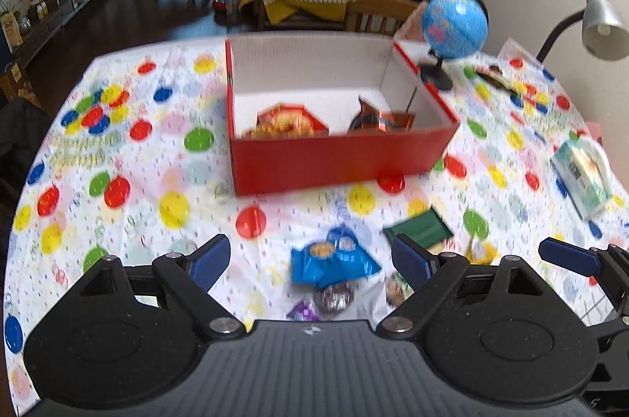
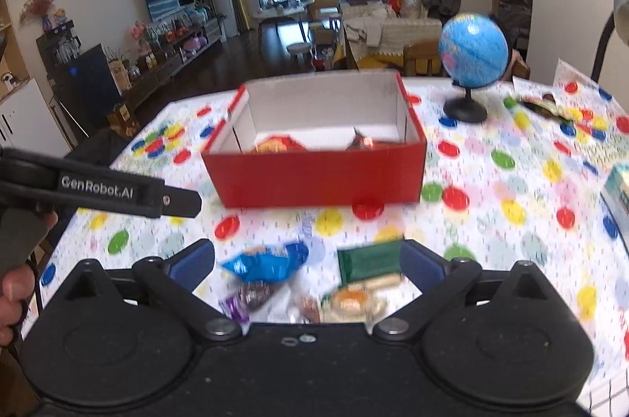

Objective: Organize snacks
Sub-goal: 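Grasp the blue cookie packet with the left tool while the right tool grasps the white packet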

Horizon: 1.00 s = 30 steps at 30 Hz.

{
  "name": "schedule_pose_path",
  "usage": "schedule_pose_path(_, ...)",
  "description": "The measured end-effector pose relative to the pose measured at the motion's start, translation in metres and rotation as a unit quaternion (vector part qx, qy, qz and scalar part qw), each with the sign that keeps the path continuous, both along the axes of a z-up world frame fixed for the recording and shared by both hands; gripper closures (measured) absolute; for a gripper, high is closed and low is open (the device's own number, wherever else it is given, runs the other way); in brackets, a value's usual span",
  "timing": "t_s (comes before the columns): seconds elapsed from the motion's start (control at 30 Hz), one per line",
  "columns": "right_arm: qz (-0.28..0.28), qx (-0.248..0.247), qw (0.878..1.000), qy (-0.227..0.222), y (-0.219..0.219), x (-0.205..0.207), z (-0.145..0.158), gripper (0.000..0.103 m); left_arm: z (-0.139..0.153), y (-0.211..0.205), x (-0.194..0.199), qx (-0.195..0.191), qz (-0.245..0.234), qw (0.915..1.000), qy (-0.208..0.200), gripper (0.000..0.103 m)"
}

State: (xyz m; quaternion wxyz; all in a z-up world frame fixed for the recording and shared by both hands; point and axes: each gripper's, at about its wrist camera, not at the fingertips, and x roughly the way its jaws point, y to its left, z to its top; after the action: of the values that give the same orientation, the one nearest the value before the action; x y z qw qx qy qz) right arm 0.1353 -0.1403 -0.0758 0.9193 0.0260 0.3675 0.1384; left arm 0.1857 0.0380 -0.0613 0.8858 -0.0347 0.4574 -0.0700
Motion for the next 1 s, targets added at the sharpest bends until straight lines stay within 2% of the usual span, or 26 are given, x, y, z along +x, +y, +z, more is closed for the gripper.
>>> schedule_pose_path(0.23, 0.000, -0.007, 0.999, 0.040, 0.000, -0.008, -0.024, 0.003, -0.034, 0.000, 0.003, -0.003, 0.003, 0.9987, 0.051, 0.014)
schedule_pose_path(0.5, 0.056, -0.037, 0.995, 0.072, 0.018, -0.010, -0.049, 0.004, -0.063, -0.005, 0.018, 0.002, 0.009, 0.9963, 0.085, 0.014)
schedule_pose_path(0.77, 0.083, -0.056, 0.991, 0.092, 0.022, 0.004, -0.067, 0.006, -0.078, -0.027, 0.048, 0.023, -0.005, 0.9948, 0.099, 0.014)
schedule_pose_path(1.0, 0.117, -0.072, 0.985, 0.108, 0.028, 0.014, -0.081, 0.009, -0.097, -0.039, 0.082, 0.021, 0.000, 0.9894, 0.143, 0.014)
